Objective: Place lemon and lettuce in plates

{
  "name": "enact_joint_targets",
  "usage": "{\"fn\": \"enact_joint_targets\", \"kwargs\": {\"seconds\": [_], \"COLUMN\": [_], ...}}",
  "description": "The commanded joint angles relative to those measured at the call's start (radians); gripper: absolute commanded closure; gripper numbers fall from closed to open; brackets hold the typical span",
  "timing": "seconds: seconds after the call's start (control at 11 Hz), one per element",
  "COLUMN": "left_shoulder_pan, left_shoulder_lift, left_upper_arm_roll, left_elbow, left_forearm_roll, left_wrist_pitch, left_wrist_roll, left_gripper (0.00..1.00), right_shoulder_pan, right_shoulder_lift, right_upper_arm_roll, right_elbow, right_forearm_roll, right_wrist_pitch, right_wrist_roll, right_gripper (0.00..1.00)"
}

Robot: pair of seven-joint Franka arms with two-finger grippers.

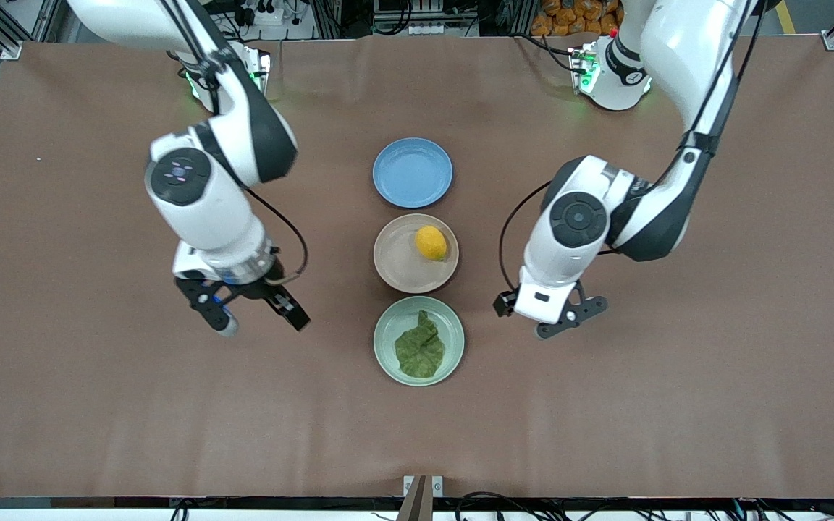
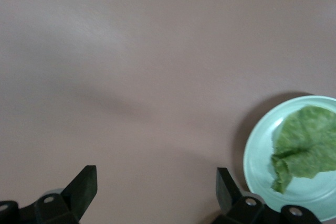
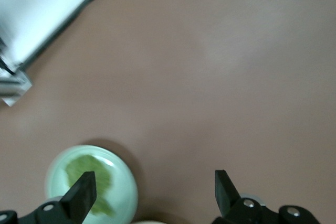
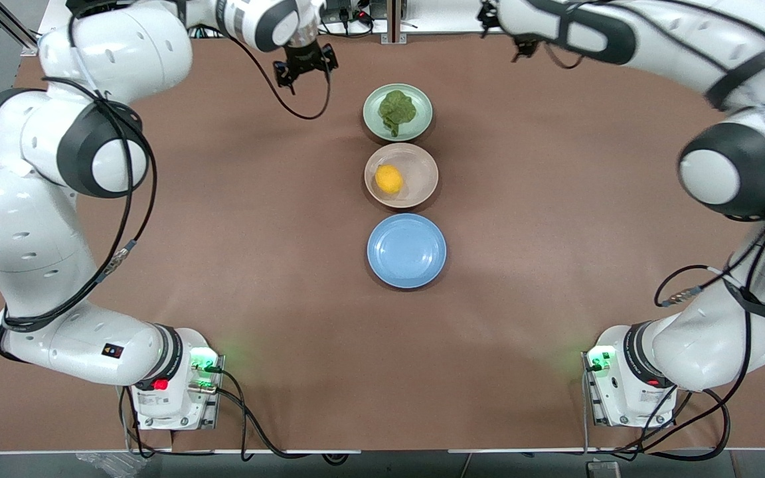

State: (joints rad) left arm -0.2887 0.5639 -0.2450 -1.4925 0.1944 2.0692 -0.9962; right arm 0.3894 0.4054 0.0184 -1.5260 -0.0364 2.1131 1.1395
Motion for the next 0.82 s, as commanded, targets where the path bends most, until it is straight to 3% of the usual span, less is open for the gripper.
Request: {"fn": "enact_joint_targets", "kwargs": {"seconds": [0.0,0.36,0.73], "left_shoulder_pan": [0.045,0.146,0.223], "left_shoulder_lift": [-0.09,-0.211,-0.424], "left_upper_arm_roll": [-0.008,-0.01,0.006], "left_elbow": [-0.023,-0.041,-0.185], "left_forearm_roll": [0.02,-0.001,-0.058], "left_wrist_pitch": [-0.107,-0.224,-0.248], "left_wrist_roll": [0.134,0.316,0.519], "left_gripper": [0.0,0.0,0.0], "right_shoulder_pan": [-0.069,-0.148,-0.234], "right_shoulder_lift": [-0.152,-0.238,-0.342], "right_upper_arm_roll": [0.009,-0.006,-0.018], "right_elbow": [-0.105,-0.105,-0.105], "right_forearm_roll": [0.033,0.033,0.033], "right_wrist_pitch": [-0.164,-0.303,-0.43], "right_wrist_roll": [-0.316,-0.536,-0.82], "right_gripper": [0.0,0.0,0.0]}}
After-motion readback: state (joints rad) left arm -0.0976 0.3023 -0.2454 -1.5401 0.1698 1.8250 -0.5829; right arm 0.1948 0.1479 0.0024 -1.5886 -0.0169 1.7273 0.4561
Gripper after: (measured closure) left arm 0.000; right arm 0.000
